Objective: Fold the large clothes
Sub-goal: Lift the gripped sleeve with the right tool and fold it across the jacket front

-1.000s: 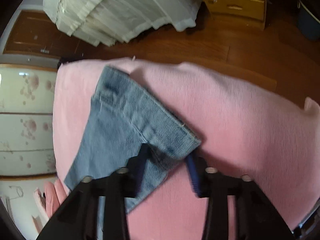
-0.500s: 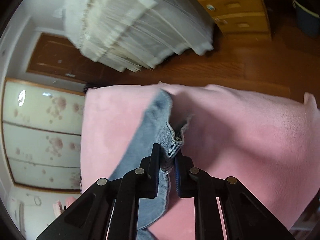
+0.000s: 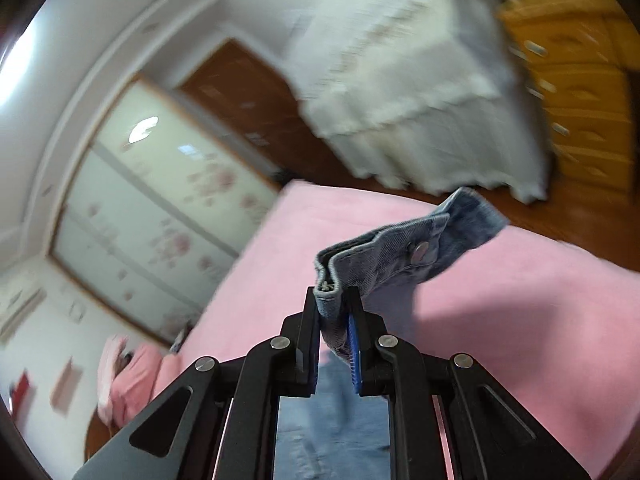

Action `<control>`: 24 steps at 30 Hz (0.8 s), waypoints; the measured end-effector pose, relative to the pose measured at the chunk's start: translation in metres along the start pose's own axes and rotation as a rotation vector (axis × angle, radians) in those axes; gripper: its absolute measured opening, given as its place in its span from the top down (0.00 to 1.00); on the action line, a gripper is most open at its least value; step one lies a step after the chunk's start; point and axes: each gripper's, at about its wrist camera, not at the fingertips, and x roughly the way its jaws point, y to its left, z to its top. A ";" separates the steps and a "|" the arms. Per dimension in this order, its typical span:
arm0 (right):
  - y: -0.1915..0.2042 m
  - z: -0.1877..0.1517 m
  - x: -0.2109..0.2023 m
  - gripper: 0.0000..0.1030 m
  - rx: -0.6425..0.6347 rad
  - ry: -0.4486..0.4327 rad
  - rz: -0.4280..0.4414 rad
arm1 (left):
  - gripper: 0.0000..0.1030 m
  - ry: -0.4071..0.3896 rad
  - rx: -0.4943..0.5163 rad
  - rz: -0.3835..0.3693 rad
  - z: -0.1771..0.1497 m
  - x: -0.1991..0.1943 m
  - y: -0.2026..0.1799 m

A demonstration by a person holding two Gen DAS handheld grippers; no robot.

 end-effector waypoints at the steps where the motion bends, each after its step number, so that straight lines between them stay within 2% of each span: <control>1: 0.035 -0.012 0.006 0.88 -0.047 -0.010 0.038 | 0.37 -0.009 -0.024 0.001 0.000 -0.004 0.023; 5: 0.141 -0.064 0.042 0.88 -0.218 -0.018 0.090 | 0.37 -0.020 -0.086 0.015 0.001 -0.009 0.102; 9: 0.231 -0.156 0.109 0.88 -0.439 0.061 0.057 | 0.37 -0.030 -0.136 0.018 0.001 -0.010 0.167; 11: 0.255 -0.209 0.146 0.88 -0.524 0.119 0.047 | 0.37 -0.023 -0.153 0.020 0.000 -0.007 0.193; 14: 0.271 -0.305 0.207 0.88 -0.621 0.260 0.031 | 0.37 -0.006 -0.188 0.029 -0.004 0.003 0.234; 15: 0.273 -0.345 0.232 0.88 -0.682 0.324 -0.014 | 0.37 0.001 -0.199 0.033 -0.005 0.006 0.243; 16: 0.270 -0.369 0.247 0.88 -0.713 0.364 -0.044 | 0.37 0.011 -0.214 0.037 -0.005 0.011 0.253; 19: 0.247 -0.458 0.306 0.88 -0.686 0.567 -0.112 | 0.37 0.028 -0.240 0.024 -0.003 0.022 0.269; 22: 0.228 -0.506 0.322 0.87 -0.691 0.626 -0.151 | 0.37 0.022 -0.222 -0.012 0.004 0.030 0.273; 24: 0.230 -0.523 0.328 0.81 -0.702 0.644 -0.142 | 0.37 0.021 -0.188 -0.025 0.011 0.034 0.266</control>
